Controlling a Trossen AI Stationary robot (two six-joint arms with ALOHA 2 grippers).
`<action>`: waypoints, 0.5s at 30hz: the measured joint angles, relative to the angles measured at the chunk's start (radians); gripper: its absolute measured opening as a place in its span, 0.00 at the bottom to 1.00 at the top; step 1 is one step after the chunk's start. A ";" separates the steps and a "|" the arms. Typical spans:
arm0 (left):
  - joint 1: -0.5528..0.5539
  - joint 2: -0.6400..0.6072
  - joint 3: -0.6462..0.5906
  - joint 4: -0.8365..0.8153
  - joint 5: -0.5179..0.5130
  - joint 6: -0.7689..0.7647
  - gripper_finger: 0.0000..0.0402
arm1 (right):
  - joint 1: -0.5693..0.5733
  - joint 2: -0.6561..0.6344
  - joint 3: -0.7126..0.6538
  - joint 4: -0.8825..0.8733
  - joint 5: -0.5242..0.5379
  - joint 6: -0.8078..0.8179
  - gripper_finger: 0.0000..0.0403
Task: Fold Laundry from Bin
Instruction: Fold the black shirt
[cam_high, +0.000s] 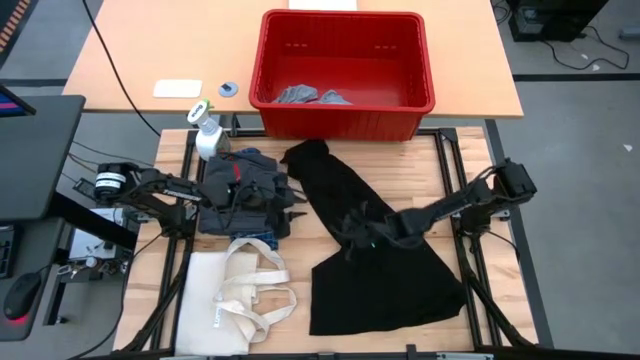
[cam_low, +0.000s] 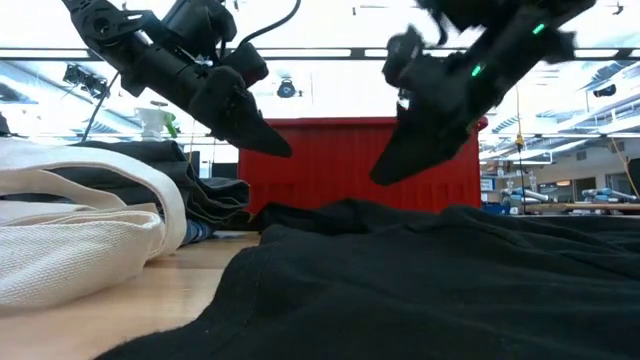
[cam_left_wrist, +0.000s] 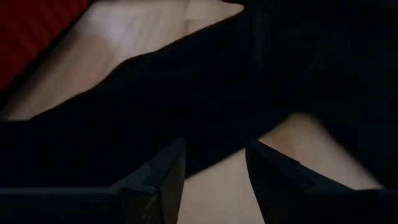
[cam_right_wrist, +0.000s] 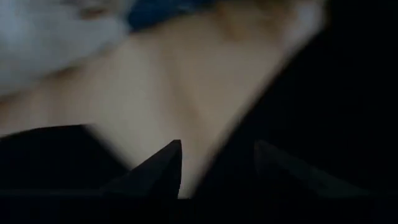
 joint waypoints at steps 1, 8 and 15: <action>-0.008 0.008 0.000 0.007 0.000 0.000 0.43 | 0.026 0.000 0.000 0.023 0.000 -0.007 0.51; -0.028 0.098 -0.001 0.135 0.000 -0.019 0.43 | 0.111 0.012 0.000 -0.032 0.004 0.095 0.51; -0.027 0.265 0.019 0.244 0.000 -0.040 0.43 | 0.181 0.011 0.000 -0.077 0.007 0.198 0.51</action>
